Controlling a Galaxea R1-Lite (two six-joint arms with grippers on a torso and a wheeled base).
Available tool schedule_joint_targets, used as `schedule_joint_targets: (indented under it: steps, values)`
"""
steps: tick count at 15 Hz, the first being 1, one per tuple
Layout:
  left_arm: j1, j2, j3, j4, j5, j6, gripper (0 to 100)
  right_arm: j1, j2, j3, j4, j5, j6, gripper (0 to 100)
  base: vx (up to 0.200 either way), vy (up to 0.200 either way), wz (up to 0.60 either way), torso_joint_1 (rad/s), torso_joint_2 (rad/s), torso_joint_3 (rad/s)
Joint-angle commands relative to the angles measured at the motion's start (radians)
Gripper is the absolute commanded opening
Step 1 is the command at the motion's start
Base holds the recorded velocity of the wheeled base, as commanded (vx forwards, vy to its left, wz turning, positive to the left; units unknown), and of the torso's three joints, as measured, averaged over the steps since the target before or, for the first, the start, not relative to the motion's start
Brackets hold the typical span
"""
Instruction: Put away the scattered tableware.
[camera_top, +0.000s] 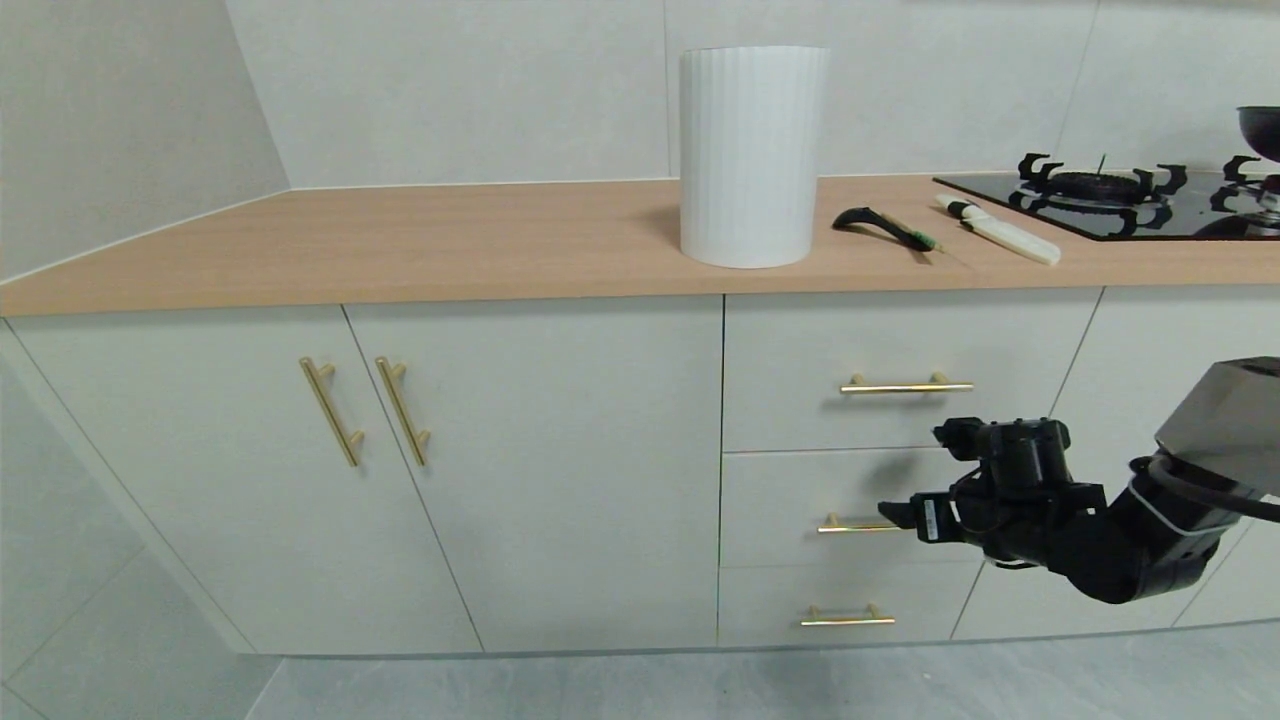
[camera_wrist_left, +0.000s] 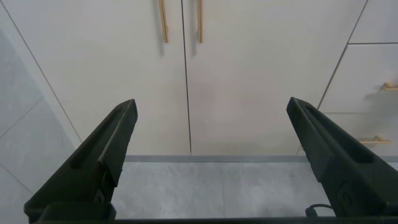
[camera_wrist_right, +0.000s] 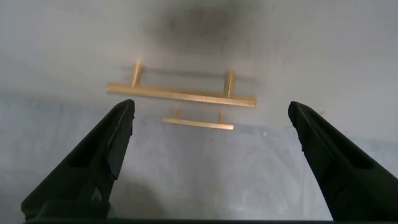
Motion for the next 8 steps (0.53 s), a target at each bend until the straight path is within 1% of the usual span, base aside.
schedule_joint_targets:
  steps: [1, 4, 8]
  values:
    - [0.000, 0.001, 0.000, -0.001, 0.001, 0.000, 100, 0.006, 0.085, -0.046, -0.012, -0.025, 0.000, 100, 0.000, 0.000, 0.00, 0.000, 0.00, 0.000]
    - [-0.001, 0.001, 0.000, -0.001, 0.001, 0.000, 100, 0.017, 0.142, -0.099, -0.013, -0.043, 0.001, 100, 0.000, 0.000, 0.00, 0.000, 0.00, 0.000]
    - [0.000, 0.001, 0.000, -0.001, 0.001, 0.000, 100, 0.018, 0.200, -0.149, -0.015, -0.112, 0.003, 100, 0.000, 0.000, 0.00, 0.000, 0.00, 0.000]
